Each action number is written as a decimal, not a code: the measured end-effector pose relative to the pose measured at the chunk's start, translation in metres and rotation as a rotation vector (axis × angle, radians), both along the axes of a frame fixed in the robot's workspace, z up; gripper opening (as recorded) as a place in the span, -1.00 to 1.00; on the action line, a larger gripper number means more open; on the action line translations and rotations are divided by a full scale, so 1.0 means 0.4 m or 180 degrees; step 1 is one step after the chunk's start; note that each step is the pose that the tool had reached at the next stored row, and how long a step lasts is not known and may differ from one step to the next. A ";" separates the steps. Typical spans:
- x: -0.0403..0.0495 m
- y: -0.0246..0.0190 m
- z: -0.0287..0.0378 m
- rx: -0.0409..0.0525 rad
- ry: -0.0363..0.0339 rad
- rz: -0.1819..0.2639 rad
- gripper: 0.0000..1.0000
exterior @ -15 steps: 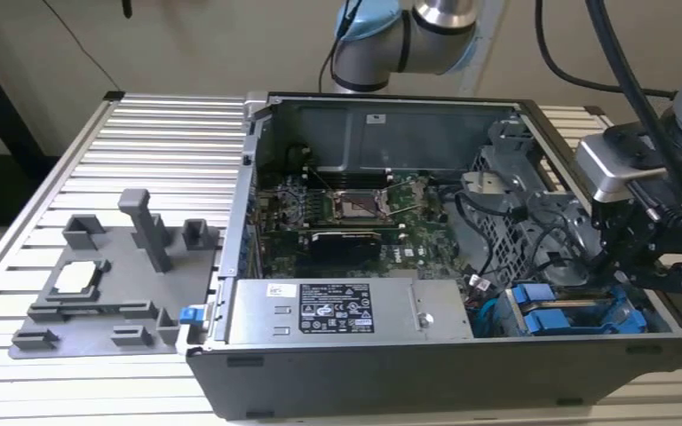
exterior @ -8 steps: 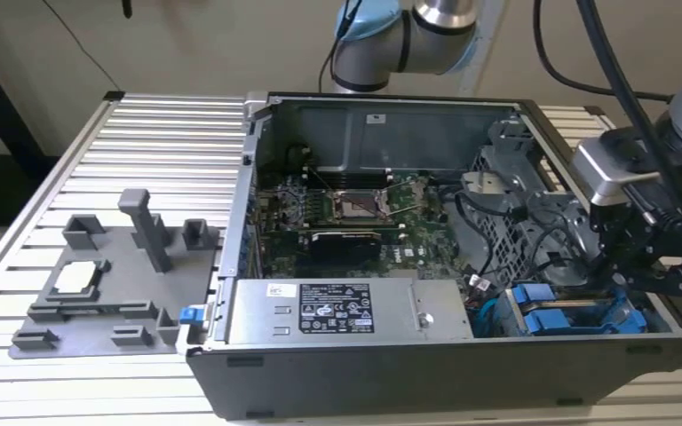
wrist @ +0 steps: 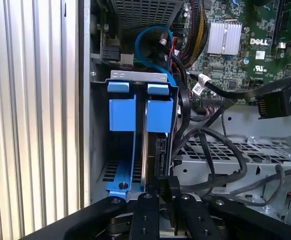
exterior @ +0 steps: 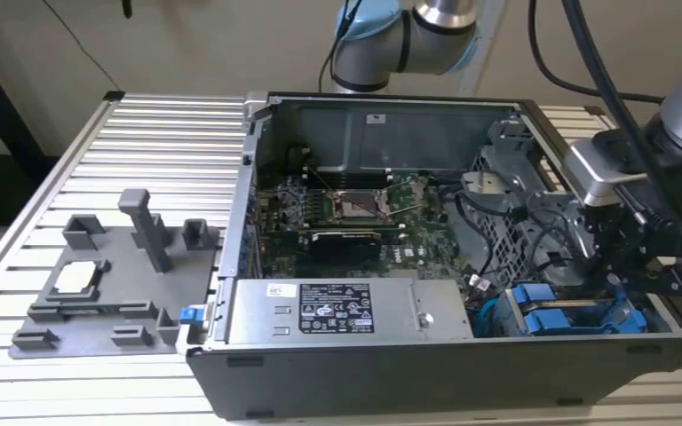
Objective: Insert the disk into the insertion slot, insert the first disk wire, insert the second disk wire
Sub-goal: 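Insert the first disk wire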
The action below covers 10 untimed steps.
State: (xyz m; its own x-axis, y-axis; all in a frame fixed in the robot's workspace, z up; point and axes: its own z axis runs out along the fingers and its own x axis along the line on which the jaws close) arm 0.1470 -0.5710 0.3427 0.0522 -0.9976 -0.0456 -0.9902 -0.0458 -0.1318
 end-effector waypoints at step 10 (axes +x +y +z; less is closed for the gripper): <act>0.000 0.002 -0.007 -0.0004 0.0000 0.0003 -0.62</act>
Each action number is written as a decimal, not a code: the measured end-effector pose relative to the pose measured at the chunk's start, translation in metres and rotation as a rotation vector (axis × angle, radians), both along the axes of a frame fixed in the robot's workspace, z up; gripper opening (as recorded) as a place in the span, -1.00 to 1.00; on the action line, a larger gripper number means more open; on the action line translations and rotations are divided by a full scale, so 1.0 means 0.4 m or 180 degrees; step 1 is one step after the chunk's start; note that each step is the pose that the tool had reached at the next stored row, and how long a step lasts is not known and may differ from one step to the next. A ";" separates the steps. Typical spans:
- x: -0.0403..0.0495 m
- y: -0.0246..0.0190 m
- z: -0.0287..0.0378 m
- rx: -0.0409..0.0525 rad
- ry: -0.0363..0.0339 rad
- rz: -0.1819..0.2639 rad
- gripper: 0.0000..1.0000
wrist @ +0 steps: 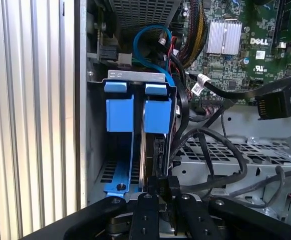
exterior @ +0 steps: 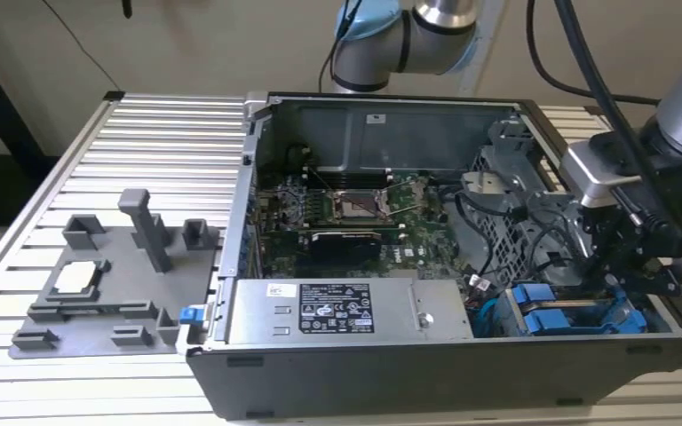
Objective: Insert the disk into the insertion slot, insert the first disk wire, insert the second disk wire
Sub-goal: 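Insert the first disk wire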
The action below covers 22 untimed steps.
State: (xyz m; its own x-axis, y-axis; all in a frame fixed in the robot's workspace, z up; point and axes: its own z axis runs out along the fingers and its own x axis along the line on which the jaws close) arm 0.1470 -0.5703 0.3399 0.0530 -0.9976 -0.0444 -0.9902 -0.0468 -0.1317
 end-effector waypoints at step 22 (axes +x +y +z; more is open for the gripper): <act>0.000 0.000 0.011 -0.0002 0.0004 0.0000 -0.47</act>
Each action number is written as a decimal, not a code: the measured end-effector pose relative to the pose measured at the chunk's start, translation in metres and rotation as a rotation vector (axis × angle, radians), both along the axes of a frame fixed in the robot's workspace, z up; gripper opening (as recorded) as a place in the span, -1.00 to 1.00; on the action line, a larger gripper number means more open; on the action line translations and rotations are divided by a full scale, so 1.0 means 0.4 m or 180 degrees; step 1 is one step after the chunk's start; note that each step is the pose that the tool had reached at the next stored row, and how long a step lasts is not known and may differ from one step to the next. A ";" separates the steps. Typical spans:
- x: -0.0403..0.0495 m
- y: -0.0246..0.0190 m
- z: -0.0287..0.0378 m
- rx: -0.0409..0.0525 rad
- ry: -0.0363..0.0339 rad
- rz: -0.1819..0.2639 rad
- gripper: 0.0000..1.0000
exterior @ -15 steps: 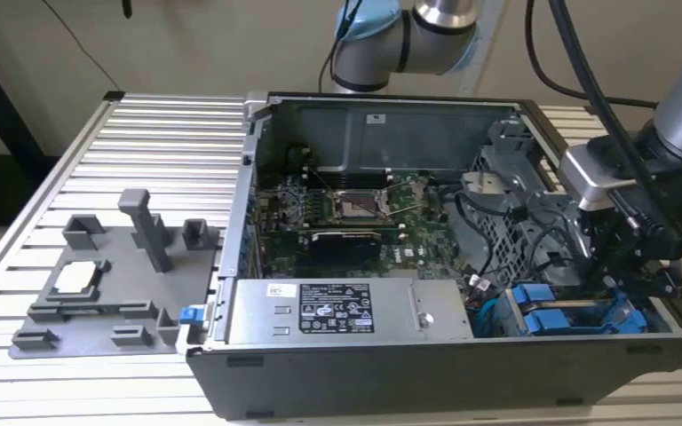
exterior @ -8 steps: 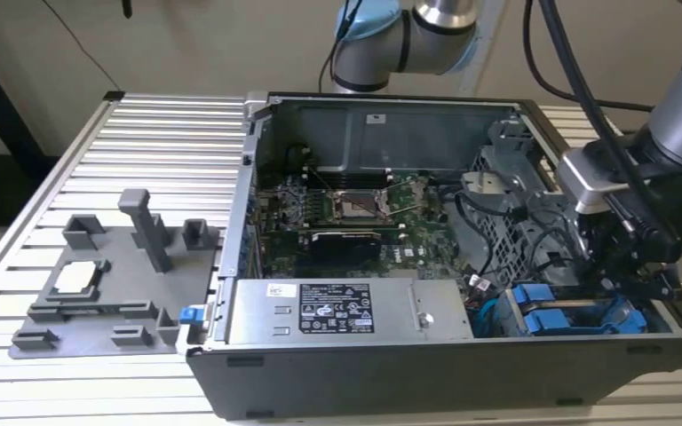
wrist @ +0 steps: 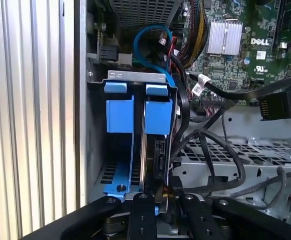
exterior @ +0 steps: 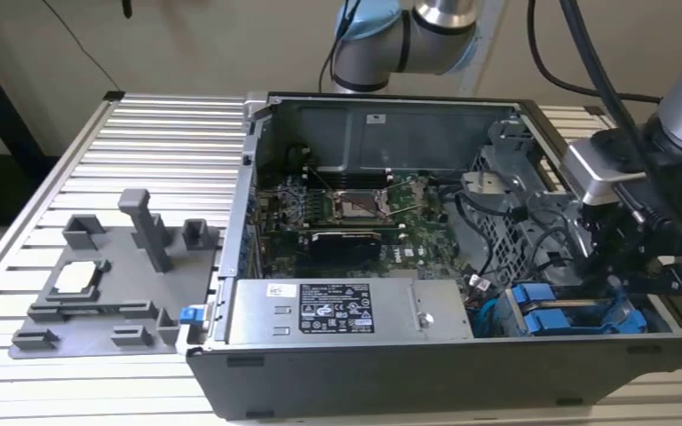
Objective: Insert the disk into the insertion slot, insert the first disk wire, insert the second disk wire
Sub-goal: 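Insert the first disk wire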
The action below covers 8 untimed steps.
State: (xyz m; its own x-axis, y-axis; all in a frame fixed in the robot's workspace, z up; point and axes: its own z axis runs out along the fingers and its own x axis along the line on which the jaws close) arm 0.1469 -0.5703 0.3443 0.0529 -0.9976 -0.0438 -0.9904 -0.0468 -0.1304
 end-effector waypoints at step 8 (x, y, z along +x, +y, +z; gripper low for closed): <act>0.000 0.000 0.069 0.0000 0.0002 0.0000 -0.47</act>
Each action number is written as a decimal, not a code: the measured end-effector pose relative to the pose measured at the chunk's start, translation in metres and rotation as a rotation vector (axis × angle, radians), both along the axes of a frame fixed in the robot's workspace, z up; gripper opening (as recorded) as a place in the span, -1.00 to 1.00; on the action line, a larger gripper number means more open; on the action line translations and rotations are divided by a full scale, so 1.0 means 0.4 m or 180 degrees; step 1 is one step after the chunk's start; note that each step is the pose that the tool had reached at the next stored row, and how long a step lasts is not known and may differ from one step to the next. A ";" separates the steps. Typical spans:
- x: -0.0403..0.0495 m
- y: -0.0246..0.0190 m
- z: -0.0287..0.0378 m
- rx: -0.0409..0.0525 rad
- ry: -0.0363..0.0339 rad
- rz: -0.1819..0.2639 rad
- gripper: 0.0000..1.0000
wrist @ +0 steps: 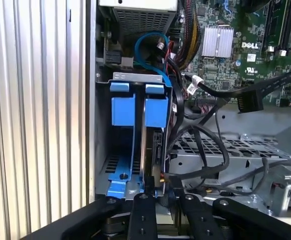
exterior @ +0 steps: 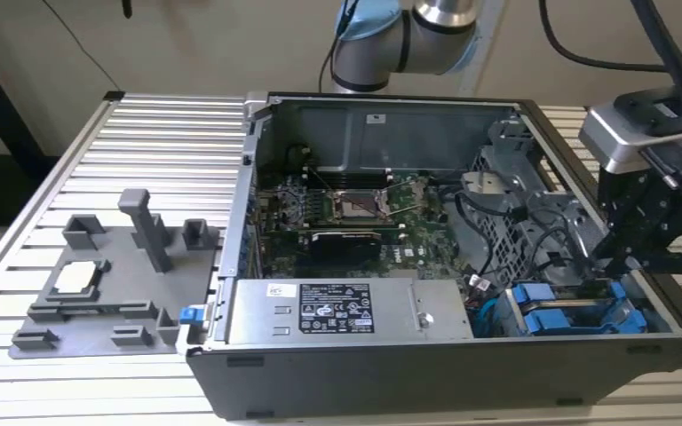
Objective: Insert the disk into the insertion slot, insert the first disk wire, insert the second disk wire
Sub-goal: 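Insert the first disk wire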
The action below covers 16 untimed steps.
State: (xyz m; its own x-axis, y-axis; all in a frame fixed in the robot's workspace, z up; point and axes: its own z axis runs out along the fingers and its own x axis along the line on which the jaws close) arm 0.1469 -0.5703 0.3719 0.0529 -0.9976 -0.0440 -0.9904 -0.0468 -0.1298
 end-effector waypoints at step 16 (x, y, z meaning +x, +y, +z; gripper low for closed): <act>0.000 0.000 0.097 0.0000 0.0002 0.0000 -0.47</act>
